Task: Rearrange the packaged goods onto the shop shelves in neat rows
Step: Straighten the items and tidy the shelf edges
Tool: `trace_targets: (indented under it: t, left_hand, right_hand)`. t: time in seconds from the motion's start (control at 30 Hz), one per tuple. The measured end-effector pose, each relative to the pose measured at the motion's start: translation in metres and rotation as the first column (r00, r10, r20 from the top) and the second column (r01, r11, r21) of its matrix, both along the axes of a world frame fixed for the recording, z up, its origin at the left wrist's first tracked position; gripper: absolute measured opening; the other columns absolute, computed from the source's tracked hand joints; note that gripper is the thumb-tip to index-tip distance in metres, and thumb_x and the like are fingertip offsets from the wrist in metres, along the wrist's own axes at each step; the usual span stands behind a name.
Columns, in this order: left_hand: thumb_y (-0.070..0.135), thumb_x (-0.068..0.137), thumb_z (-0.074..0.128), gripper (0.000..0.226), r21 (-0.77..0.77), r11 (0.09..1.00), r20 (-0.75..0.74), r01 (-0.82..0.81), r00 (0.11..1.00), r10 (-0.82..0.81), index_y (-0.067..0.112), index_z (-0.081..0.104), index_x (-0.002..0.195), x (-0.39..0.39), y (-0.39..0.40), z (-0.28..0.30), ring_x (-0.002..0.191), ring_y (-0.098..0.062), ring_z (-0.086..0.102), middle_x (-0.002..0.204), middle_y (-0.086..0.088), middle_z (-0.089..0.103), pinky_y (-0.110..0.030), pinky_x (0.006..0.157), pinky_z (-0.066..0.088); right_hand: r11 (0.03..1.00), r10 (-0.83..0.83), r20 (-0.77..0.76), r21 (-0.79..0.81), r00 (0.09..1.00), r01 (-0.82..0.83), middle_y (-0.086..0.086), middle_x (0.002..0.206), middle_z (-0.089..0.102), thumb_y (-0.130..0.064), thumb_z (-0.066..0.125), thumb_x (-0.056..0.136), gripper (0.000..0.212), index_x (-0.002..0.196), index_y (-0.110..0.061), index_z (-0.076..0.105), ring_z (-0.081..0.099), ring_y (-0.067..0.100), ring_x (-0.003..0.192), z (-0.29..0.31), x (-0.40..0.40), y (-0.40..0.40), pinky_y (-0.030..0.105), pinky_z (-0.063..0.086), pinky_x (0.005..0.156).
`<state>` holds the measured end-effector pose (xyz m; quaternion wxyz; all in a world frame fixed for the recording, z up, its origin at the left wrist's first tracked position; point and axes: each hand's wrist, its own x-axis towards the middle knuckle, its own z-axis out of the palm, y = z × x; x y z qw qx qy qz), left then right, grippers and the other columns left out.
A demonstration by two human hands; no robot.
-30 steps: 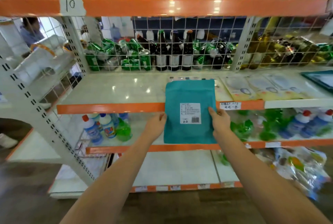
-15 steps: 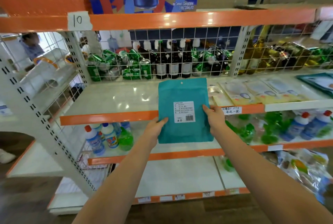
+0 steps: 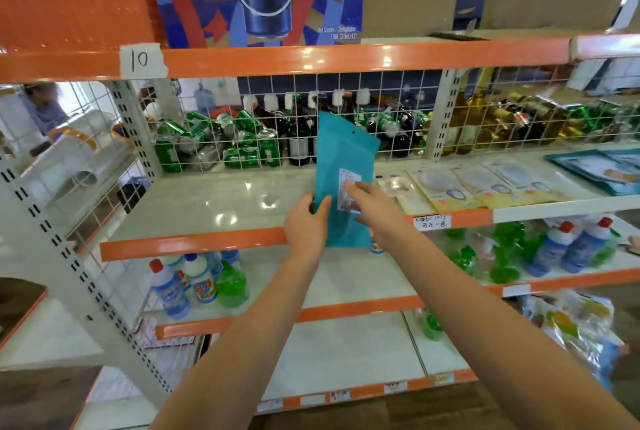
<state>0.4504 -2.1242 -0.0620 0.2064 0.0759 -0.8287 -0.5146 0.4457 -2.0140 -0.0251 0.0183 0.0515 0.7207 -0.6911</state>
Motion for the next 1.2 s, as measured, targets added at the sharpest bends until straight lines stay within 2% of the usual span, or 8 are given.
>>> trace_targets:
  t: [0.1, 0.27, 0.4, 0.47, 0.6, 0.9, 1.07, 1.2]
  left_hand:
    - [0.03, 0.093, 0.055, 0.022, -0.012, 0.999, -0.076, 0.05, 0.996, -0.051, 0.018, 0.067, 0.107, 0.014, 0.021, 0.005, 0.082, -0.021, 0.065, 0.09, -0.001, 0.07, -0.036, 0.07, 0.05]
    - [0.027, 0.093, 0.052, 0.028, -0.225, 0.961, -0.083, 0.162, 0.979, -0.185, 0.028, 0.06, 0.121, 0.029, 0.045, 0.0, 0.094, -0.021, 0.063, 0.104, 0.001, 0.069, -0.033, 0.068, 0.046]
    - [0.037, 0.093, 0.047, 0.045, -0.414, 0.875, -0.102, 0.251, 0.942, -0.318, 0.025, 0.052, 0.135, 0.039, 0.052, -0.012, 0.12, -0.016, 0.053, 0.131, 0.004, 0.059, -0.03, 0.09, 0.045]
    - [0.045, 0.089, 0.036, 0.052, -0.449, 0.84, -0.118, 0.304, 0.912, -0.393, 0.023, 0.055, 0.133, 0.044, 0.052, -0.014, 0.123, -0.012, 0.051, 0.132, 0.005, 0.059, -0.026, 0.098, 0.041]
    - [0.042, 0.09, 0.029, 0.053, -0.49, 0.815, -0.215, 0.31, 0.863, -0.457, 0.017, 0.067, 0.117, 0.036, 0.051, -0.013, 0.111, -0.013, 0.059, 0.118, 0.003, 0.067, -0.025, 0.091, 0.045]
    - [0.021, 0.099, 0.043, 0.032, -0.567, 0.735, -0.085, 0.372, 0.861, -0.501, 0.013, 0.061, 0.124, -0.011, 0.063, -0.011, 0.12, -0.018, 0.053, 0.13, -0.002, 0.059, -0.028, 0.098, 0.037]
    - [0.023, 0.098, 0.04, 0.03, -0.639, 0.612, 0.039, 0.466, 0.814, -0.58, 0.018, 0.064, 0.116, -0.011, 0.095, -0.039, 0.112, -0.019, 0.054, 0.121, 0.0, 0.063, -0.03, 0.089, 0.041]
    - [0.021, 0.097, 0.042, 0.028, -0.688, 0.511, 0.088, 0.515, 0.759, -0.646, 0.015, 0.066, 0.11, -0.002, 0.132, -0.058, 0.108, -0.023, 0.056, 0.113, -0.003, 0.066, -0.033, 0.087, 0.04]
  right_hand:
    - [0.992, 0.081, 0.02, -0.096, 0.997, -0.079, 0.001, 0.134, 0.05, -0.037, 0.054, 0.094, 0.058, 0.144, -0.02, 0.028, 0.053, 0.018, 0.11, 0.011, 0.005, -0.006, 0.04, 0.046, 0.097]
    - [0.984, -0.089, 0.02, -0.155, 0.996, 0.091, 0.012, 0.112, 0.057, -0.016, 0.052, 0.095, 0.044, 0.136, -0.007, 0.037, 0.059, 0.02, 0.087, 0.007, 0.012, 0.007, 0.027, 0.051, 0.068]
    - [0.964, -0.153, 0.055, -0.212, 0.987, 0.161, 0.011, 0.101, 0.061, -0.008, 0.044, 0.098, 0.028, 0.124, -0.003, 0.05, 0.06, 0.022, 0.086, -0.004, 0.015, 0.028, 0.03, 0.052, 0.072]
    - [0.961, -0.16, 0.079, -0.216, 0.984, 0.174, 0.012, 0.099, 0.061, -0.009, 0.042, 0.099, 0.02, 0.113, -0.005, 0.054, 0.059, 0.019, 0.079, -0.007, 0.017, 0.042, 0.03, 0.05, 0.069]
    - [0.931, -0.211, 0.092, -0.285, 0.973, 0.229, 0.008, 0.086, 0.062, -0.008, 0.042, 0.1, 0.015, 0.091, -0.011, 0.054, 0.06, 0.018, 0.072, -0.005, 0.025, 0.076, 0.033, 0.05, 0.062]
    - [0.832, -0.396, 0.125, -0.371, 0.91, 0.413, 0.0, 0.065, 0.071, -0.011, 0.045, 0.099, 0.01, 0.096, -0.012, 0.054, 0.069, 0.013, 0.055, -0.033, 0.068, 0.158, 0.029, 0.056, 0.05]
    - [0.748, -0.527, 0.197, -0.353, 0.827, 0.561, -0.003, 0.058, 0.071, -0.012, 0.044, 0.099, 0.011, 0.093, -0.014, 0.053, 0.068, 0.011, 0.051, -0.068, 0.107, 0.191, 0.027, 0.056, 0.047]
    - [0.673, -0.614, 0.245, -0.333, 0.75, 0.66, 0.005, 0.077, 0.068, -0.013, 0.043, 0.1, 0.01, 0.101, -0.011, 0.053, 0.065, 0.02, 0.068, -0.086, 0.14, 0.217, 0.038, 0.056, 0.063]
